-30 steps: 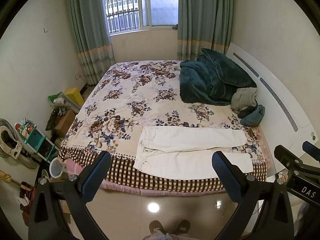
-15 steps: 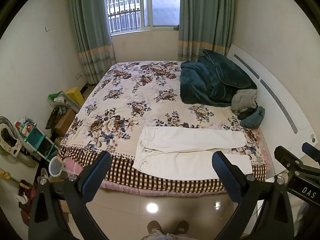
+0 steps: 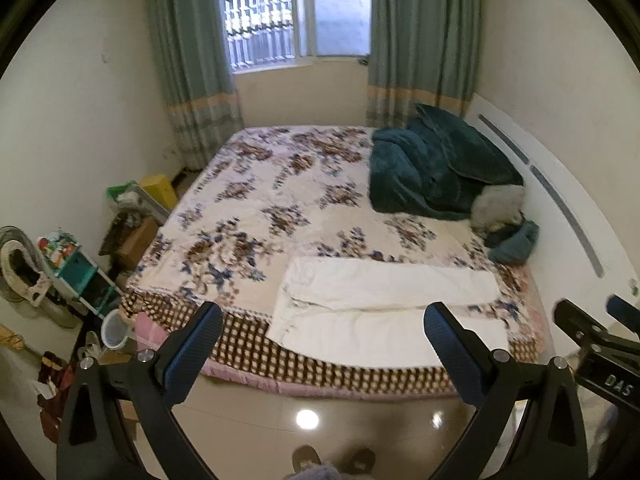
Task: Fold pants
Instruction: 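Lower both tools toward the white pants' waistband and leg hems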
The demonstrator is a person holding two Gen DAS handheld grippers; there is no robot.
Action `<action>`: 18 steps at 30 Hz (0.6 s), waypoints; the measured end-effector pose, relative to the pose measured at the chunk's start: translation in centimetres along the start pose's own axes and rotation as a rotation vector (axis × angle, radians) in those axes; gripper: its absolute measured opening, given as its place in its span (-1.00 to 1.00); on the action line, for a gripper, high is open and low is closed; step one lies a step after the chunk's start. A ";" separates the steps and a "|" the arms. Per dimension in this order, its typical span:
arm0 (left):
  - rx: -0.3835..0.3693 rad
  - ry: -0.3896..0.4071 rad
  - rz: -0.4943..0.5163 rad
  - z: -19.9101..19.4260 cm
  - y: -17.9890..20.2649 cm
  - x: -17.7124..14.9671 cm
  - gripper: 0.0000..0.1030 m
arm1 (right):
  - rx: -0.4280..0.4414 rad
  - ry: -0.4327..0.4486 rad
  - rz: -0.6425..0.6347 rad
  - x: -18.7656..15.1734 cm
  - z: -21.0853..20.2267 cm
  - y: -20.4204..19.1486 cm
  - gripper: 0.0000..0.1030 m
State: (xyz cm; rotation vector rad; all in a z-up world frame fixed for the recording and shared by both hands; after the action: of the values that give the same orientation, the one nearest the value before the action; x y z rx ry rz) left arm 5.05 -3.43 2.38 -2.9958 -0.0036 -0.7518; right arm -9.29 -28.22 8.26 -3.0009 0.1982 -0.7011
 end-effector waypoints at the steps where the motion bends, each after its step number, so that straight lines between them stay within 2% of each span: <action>1: 0.017 0.006 -0.014 0.6 0.3 0.5 1.00 | -0.005 -0.001 0.009 0.2 0.7 0.5 1.00; 5: 0.080 0.021 -0.070 3.6 0.9 0.8 1.00 | -0.029 -0.013 0.039 1.5 4.2 2.4 1.00; 9: 0.124 -0.001 -0.099 7.7 1.5 2.8 1.00 | -0.073 -0.042 0.077 3.6 8.9 4.4 1.00; 18: 0.161 -0.132 -0.079 20.2 3.2 8.5 1.00 | -0.106 -0.178 0.263 10.6 23.3 11.0 1.00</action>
State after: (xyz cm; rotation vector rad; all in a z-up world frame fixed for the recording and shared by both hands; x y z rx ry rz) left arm 22.13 -5.72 -11.52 -2.8986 -0.1793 -0.5306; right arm 9.31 -40.00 -8.86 -3.0299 0.6243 -0.4089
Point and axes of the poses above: each gripper's, at about its wrist camera, not at the fingertips, and z roughly the way its jaws point, y to its right, x to its top, the point moved 1 cm from there along z, roughly the way its jaws point, and after that the axes turned 15 degrees about -y, right-handed, at the moved point
